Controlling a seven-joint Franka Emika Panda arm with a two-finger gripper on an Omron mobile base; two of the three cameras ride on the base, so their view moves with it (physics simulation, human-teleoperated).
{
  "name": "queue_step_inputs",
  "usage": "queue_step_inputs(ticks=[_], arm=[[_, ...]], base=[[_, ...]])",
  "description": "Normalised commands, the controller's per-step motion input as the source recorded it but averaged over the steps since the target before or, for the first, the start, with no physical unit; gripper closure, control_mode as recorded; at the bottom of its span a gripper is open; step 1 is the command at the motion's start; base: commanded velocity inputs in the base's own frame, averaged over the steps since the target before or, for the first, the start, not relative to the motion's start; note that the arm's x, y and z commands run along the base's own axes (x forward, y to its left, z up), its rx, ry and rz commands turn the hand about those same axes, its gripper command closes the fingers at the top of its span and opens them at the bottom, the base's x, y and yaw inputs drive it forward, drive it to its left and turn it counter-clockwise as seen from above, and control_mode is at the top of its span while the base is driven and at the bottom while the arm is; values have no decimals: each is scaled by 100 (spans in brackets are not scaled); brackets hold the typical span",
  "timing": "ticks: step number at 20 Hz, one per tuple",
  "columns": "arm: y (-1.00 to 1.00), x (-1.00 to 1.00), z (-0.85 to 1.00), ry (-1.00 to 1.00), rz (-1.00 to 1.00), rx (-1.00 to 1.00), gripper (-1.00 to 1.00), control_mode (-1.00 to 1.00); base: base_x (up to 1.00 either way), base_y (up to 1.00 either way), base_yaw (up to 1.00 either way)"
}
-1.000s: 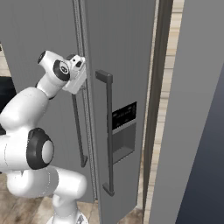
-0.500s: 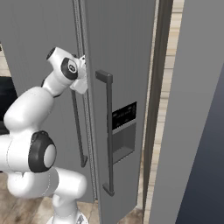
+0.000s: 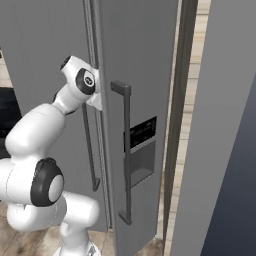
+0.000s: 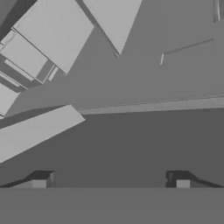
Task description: There is a bowl on the dining counter. Grab a lemon wedge from the fridge and place it in the bowl. Then get the liquor bottle and glass cup from the cabinet and place them next to the bowl.
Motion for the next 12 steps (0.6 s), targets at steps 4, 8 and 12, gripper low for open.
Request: queue_step_inputs(ticks=[4,8,12], arm=[[-37,-20,5,2,-9,0,-100,-100],[-33,-47,8,0,-12,0,-100,-100],[-37,-48,12,0,-14,0,-100,-100]], base=[[0,0,0],[0,0,0],[0,0,0]])
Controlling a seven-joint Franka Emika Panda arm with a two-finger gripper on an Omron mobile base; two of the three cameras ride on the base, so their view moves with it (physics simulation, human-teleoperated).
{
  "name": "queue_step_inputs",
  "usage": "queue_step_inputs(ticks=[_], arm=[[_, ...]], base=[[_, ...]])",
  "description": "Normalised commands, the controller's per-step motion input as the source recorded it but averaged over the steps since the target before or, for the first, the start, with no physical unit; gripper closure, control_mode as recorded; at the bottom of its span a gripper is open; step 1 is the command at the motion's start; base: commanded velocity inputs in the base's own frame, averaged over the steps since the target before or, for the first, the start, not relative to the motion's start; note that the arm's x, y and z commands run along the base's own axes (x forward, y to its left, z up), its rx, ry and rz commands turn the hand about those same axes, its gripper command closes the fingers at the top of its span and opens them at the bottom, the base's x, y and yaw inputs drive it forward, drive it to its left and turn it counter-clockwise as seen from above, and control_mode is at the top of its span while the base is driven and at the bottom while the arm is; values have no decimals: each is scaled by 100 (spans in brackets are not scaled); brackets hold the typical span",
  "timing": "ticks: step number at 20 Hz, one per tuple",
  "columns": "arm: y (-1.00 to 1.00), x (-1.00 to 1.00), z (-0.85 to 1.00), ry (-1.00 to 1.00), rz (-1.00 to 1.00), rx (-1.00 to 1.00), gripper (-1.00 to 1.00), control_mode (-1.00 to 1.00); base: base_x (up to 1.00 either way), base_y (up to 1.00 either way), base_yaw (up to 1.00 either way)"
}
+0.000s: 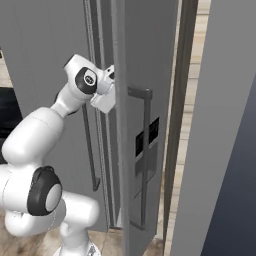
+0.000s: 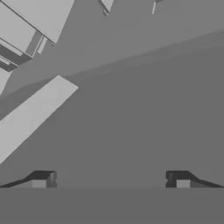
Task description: There is a bowl on the dining counter. Grab a lemon wedge from the fridge and place it in the bowl. Then get the liquor bottle and glass cup from the cabinet and place them next to the bowl.
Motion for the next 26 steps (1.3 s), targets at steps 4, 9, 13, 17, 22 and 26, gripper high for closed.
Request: queue_step_inputs(ticks=[4,9,13,17,22,26], arm=[[-49,-39,10,0,-14,0,-100,-100],[-59,-14,3,3,-10,2,-100,-100],[-64,0,0,6,-6,4,-100,-100],[-64,3,0,6,-2,7,-100,-100],[-62,11,0,5,0,7,-100,-100],[-50,5,0,1,0,6,-100,-100]], base=[[0,0,0],[0,0,0],[0,0,0],[0,0,0],[0,0,0],[0,0,0]])
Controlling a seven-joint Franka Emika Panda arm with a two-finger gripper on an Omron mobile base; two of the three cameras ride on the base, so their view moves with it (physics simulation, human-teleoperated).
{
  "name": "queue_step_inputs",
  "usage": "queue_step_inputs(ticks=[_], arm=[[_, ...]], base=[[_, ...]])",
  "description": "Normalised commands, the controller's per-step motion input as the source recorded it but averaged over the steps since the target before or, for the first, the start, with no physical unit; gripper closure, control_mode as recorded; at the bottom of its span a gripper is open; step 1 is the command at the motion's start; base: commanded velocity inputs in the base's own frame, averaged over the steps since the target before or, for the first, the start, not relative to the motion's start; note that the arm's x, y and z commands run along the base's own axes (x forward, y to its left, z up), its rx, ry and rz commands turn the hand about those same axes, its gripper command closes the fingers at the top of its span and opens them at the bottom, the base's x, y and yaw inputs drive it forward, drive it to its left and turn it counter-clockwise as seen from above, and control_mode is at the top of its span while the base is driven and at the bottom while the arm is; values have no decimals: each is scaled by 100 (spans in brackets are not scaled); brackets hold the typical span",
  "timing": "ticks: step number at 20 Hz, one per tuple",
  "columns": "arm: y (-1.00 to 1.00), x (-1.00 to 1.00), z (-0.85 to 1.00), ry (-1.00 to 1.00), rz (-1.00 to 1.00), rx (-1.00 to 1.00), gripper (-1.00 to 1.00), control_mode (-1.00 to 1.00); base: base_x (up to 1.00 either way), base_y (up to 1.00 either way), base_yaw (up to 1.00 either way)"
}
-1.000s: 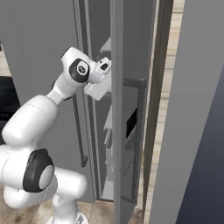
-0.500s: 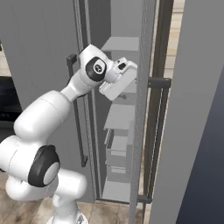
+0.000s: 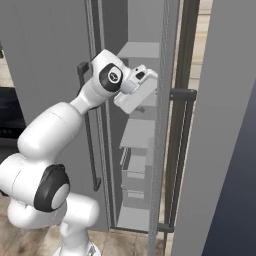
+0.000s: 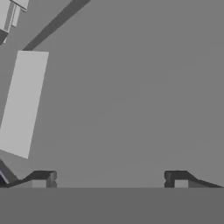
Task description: There is a bowl on the dining counter. Grab a lemon wedge from the fridge and place it in the bowl. Then get the liquor bottle and glass cup from the cabinet and place them next to the bowl.
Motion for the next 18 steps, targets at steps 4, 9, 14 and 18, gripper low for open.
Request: queue_step_inputs(ticks=[4,9,14,18], arm=[[-19,-17,0,-1,0,4,-100,-100],[47,-44,-7,-3,6,9,-100,-100],[100,-19,-8,-2,10,22,-100,-100],[100,-12,-3,-1,10,25,-100,-100]], base=[[0,0,0],[0,0,0],[0,0,0],[0,0,0]])
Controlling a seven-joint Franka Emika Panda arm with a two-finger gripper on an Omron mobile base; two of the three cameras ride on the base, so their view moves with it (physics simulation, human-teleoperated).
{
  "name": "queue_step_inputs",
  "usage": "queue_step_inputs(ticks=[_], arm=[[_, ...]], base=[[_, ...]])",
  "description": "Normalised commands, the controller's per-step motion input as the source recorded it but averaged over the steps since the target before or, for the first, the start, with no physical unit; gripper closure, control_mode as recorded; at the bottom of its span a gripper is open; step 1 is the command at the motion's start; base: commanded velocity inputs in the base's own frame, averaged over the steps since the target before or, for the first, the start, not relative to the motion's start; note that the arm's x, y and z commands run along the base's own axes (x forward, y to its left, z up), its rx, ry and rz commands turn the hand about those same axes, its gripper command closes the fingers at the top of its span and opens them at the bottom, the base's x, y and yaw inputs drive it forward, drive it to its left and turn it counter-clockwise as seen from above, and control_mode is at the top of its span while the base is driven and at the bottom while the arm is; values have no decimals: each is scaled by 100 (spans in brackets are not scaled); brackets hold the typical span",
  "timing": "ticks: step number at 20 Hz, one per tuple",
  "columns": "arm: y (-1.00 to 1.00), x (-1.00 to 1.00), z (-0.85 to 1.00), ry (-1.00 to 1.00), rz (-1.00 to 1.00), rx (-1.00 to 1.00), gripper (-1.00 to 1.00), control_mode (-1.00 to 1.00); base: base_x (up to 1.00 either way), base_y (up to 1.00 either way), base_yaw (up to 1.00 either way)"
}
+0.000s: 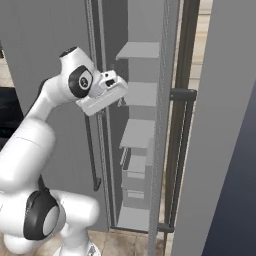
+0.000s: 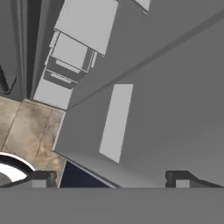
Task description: There is a bowl on the dining counter. Grab a lemon wedge from the fridge and place it in the bowl. Then get the liquor bottle and glass cup from the cabinet and place them next to the bowl.
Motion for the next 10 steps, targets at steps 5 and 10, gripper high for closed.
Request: queue_step_inputs(ticks=[5,10], arm=[[100,-7,-6,-2,11,30,-100,-100],[99,0,-8,-3,12,30,-100,-100]], base=[[0,0,0],[0,0,0]])
